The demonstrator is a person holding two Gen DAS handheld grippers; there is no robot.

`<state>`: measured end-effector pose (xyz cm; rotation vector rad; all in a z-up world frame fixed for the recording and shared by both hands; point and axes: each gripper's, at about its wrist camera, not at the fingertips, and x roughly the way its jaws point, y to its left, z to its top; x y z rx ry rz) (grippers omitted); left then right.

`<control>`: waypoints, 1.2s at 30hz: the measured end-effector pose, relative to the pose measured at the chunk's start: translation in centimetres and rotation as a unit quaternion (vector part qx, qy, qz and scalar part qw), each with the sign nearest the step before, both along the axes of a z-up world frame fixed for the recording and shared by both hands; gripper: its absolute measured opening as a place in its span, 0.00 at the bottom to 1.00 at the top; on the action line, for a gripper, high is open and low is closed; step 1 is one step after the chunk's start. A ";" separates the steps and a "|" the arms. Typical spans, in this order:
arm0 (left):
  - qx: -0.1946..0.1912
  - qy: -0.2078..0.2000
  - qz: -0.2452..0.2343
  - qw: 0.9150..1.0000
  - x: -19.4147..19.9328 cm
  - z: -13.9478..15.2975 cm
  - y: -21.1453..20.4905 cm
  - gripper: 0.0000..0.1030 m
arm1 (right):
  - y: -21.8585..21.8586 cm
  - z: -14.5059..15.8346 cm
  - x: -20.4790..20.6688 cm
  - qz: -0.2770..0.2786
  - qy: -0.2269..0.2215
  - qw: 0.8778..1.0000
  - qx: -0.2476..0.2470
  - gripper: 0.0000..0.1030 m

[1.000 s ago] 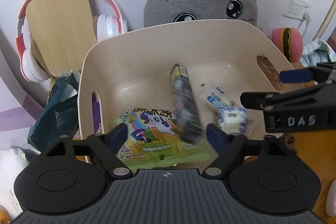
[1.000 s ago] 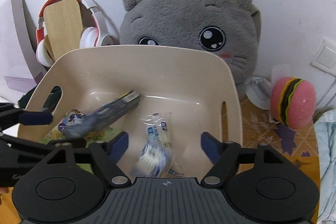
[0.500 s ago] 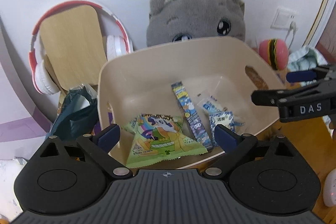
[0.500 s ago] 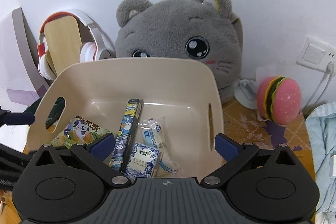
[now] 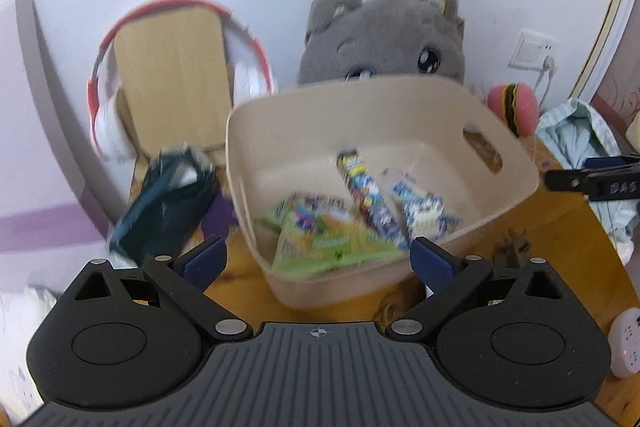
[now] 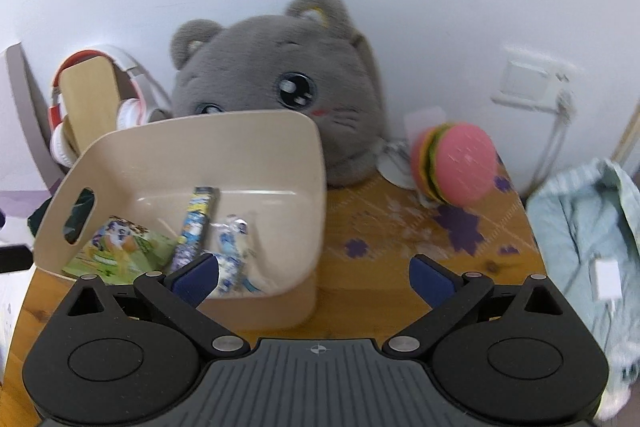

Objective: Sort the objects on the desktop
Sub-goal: 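Grasp the cream scrunchie with the left tool while the right grasps the red hair clip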

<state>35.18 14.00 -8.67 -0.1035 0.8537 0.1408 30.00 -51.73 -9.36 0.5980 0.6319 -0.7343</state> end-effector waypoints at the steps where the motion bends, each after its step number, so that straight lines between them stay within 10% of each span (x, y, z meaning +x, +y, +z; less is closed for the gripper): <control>1: 0.001 0.004 0.001 1.000 -0.3 -0.4 0.0 0.97 | 0.0 -0.4 -0.5 -0.008 -0.001 1.000 0.007 1.00; 17: -0.046 0.056 -0.001 0.997 -7.5 -5.3 -3.2 0.97 | 5.3 -6.3 -6.0 -0.037 0.026 0.995 0.092 1.00; 36: -0.059 0.127 -0.032 0.990 -11.4 -9.9 -6.7 0.97 | 13.2 -7.1 0.0 0.089 0.043 0.985 0.143 1.00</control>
